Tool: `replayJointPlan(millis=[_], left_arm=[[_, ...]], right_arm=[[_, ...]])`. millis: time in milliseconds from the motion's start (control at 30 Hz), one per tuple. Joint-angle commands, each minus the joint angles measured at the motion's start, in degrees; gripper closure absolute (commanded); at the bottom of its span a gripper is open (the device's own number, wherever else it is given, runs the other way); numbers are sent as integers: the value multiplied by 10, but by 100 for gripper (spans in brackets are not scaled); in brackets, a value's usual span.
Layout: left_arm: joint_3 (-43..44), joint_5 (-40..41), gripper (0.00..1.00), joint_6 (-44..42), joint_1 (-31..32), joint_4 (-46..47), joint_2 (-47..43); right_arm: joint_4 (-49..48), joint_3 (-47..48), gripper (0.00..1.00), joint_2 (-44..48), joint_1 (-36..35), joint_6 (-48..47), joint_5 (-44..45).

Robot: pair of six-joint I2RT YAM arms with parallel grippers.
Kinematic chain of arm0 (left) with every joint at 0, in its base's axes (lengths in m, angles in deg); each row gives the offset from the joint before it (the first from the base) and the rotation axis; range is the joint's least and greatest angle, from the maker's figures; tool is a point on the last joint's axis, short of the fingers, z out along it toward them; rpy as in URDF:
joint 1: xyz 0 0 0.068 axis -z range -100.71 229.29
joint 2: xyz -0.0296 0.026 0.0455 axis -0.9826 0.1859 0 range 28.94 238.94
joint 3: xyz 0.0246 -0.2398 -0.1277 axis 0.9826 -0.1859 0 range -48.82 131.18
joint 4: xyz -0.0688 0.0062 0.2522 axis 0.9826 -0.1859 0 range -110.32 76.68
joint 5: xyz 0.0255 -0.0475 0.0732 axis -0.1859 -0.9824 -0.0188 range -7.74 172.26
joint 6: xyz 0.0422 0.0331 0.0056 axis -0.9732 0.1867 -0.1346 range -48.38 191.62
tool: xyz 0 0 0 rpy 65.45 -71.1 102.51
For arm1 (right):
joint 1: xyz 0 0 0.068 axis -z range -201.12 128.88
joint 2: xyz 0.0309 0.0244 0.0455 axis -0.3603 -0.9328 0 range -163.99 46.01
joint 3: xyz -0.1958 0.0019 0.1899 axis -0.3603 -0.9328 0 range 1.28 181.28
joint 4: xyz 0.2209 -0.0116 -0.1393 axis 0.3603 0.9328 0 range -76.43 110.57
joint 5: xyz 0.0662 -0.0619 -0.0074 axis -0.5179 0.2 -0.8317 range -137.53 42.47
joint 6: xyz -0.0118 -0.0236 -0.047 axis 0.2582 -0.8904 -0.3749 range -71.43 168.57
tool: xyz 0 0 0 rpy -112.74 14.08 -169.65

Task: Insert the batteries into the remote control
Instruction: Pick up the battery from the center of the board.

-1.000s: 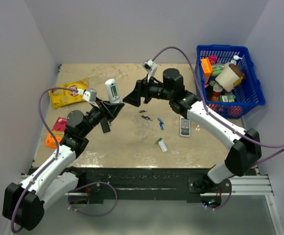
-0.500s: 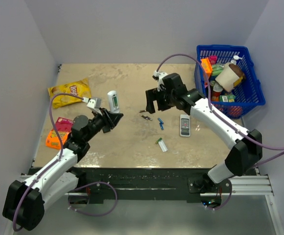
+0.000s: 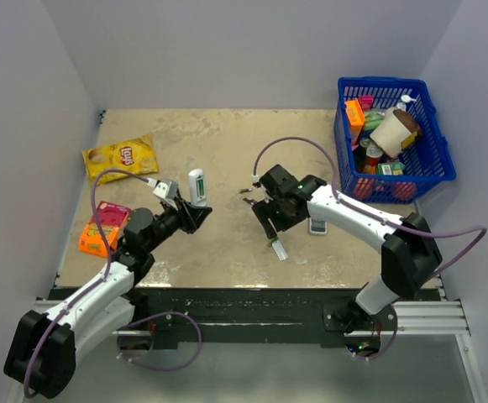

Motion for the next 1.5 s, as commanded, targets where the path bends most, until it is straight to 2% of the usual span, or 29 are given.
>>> replayJointPlan(millis=[0, 200, 400, 500, 533, 667, 967, 1400, 1467], left_arm=[[-8, -14, 100, -18, -4, 50, -19], [-10, -26, 100, -16, -4, 56, -26], [-10, -6, 100, -12, -4, 40, -39], [-2, 30, 100, -17, -4, 5, -45], [4, 40, 100, -19, -4, -6, -46], [18, 73, 100, -31, -4, -40, -59], [33, 115, 100, -40, -4, -69, -74], [39, 118, 100, -41, -4, -71, -59], [38, 117, 100, -41, -3, -71, -59]], right_arm=[[17, 34, 29, -30, -27, -112, 11], [25, 61, 26, -52, -37, -269, 9], [10, 68, 28, -89, -40, -354, -5], [-2, 57, 40, -102, -48, -396, -9], [-8, 55, 48, -103, -48, -401, -13], [-42, 38, 51, -107, -50, -423, -16], [-36, 20, 52, -127, -56, -456, -62], [-71, -4, 53, -154, -58, -451, -33], [-84, -10, 57, -161, -57, -451, -27]])
